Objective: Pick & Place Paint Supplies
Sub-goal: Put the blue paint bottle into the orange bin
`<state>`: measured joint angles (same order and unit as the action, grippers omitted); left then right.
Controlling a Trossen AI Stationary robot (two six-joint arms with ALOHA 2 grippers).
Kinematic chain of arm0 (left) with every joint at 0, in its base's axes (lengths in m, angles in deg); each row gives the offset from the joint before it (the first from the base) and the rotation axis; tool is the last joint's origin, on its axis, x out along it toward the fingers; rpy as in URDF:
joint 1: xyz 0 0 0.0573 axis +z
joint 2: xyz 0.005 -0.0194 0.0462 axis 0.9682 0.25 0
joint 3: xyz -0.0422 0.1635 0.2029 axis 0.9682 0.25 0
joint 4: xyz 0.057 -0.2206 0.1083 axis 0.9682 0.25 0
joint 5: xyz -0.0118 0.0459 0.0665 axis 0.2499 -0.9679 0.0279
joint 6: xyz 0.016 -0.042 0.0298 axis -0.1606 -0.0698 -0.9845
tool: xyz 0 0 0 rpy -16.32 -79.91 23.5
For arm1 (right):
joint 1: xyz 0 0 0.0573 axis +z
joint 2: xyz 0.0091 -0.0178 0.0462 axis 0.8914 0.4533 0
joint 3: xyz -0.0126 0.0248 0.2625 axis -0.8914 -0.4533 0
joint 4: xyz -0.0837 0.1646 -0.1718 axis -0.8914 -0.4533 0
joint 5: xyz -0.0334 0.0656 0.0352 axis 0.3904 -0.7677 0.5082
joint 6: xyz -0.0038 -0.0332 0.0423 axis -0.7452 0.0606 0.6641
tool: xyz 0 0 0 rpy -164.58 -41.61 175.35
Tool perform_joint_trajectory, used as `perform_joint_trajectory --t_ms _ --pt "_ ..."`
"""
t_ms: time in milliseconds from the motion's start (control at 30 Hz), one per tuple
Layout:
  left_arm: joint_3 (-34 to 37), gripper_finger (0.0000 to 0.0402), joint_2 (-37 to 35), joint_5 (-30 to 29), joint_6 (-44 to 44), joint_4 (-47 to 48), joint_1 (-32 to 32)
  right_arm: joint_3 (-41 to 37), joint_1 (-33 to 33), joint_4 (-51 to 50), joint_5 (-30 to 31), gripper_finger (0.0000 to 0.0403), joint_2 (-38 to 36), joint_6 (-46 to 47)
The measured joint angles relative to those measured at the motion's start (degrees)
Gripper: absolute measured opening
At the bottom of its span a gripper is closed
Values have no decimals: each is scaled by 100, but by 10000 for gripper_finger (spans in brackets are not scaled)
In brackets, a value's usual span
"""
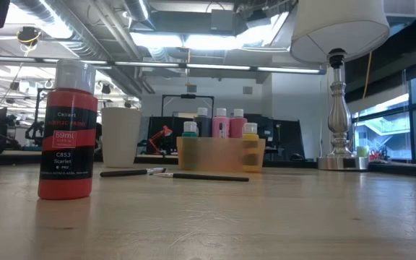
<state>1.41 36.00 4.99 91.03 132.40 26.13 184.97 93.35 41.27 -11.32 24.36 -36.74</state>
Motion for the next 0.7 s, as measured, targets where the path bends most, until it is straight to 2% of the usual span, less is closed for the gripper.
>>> perform_joint_trajectory --t_ms 433,700 --pt "162 167 2 21 0 -314 0 0 2 -3 -59 208 0 7" --pt "192 125 -9 -7 2 -454 44 0 0 -21 -146 208 0 4"
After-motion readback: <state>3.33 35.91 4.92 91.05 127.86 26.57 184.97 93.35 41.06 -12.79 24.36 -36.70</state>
